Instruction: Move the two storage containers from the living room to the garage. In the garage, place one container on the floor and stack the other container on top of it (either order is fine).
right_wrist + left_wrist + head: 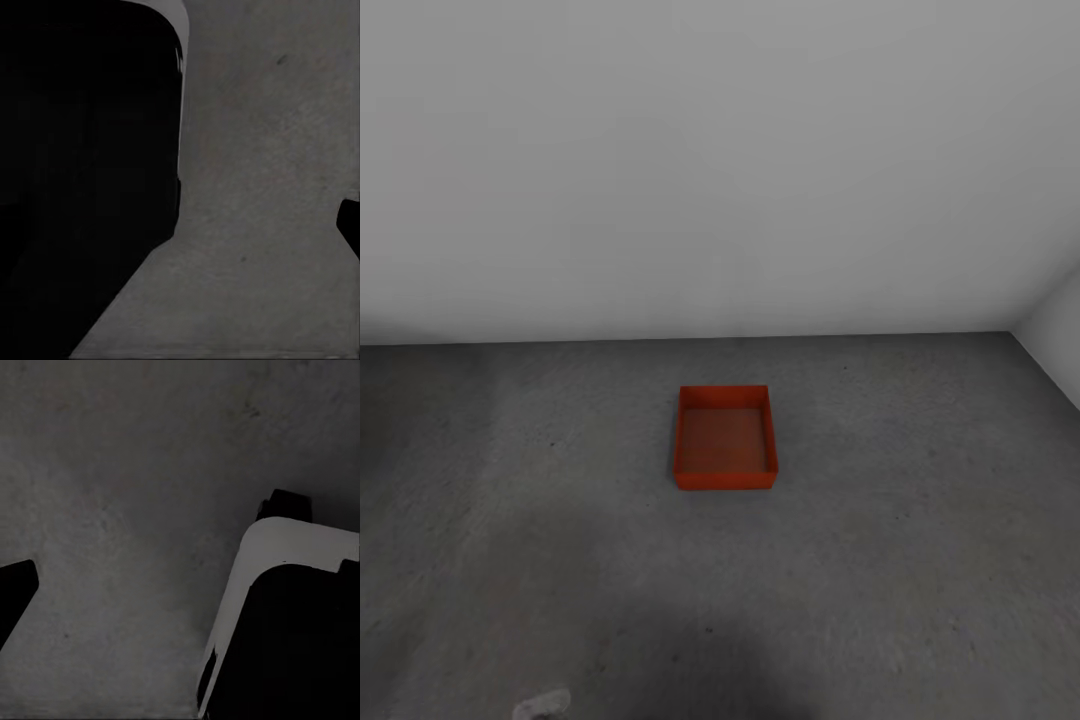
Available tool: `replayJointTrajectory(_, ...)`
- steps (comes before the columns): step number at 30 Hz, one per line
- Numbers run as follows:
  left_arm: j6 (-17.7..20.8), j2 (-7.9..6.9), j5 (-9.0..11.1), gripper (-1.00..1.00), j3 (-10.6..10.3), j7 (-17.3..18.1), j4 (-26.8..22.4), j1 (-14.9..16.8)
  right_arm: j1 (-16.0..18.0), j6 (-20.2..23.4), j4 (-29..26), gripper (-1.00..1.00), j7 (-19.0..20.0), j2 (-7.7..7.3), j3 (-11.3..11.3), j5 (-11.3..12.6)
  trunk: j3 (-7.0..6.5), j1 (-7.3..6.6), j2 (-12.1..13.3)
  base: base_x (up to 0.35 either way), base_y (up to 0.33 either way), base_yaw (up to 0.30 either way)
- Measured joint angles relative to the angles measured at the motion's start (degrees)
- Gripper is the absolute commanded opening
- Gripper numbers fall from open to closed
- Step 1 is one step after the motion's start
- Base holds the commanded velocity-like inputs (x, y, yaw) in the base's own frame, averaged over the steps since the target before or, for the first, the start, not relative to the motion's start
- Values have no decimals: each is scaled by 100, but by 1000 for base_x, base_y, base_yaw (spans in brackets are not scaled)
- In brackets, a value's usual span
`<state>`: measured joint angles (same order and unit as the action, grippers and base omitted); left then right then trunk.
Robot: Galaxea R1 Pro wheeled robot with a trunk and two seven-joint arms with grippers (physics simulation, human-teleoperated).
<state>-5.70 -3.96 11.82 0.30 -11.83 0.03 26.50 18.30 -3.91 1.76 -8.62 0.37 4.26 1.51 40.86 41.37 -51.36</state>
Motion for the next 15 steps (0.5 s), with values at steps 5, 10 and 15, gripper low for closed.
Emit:
replayJointTrajectory(5, 224, 5, -4, 100, -7, 250, 1, -385, -415, -254, -2, 100, 60, -4, 1, 9, -24, 0, 0, 0, 0, 0)
replayJointTrajectory(10, 579, 8, -3, 100, -7, 487, 5, -589, -657, -502, -1, 100, 79, 2, -2, 21, -67, 0, 0, 0, 0, 0)
replayJointTrajectory(15, 631, 22, -3, 100, -10, 542, 5, -697, -758, -583, -1, 100, 81, 4, -3, 25, -113, 0, 0, 0, 0, 0)
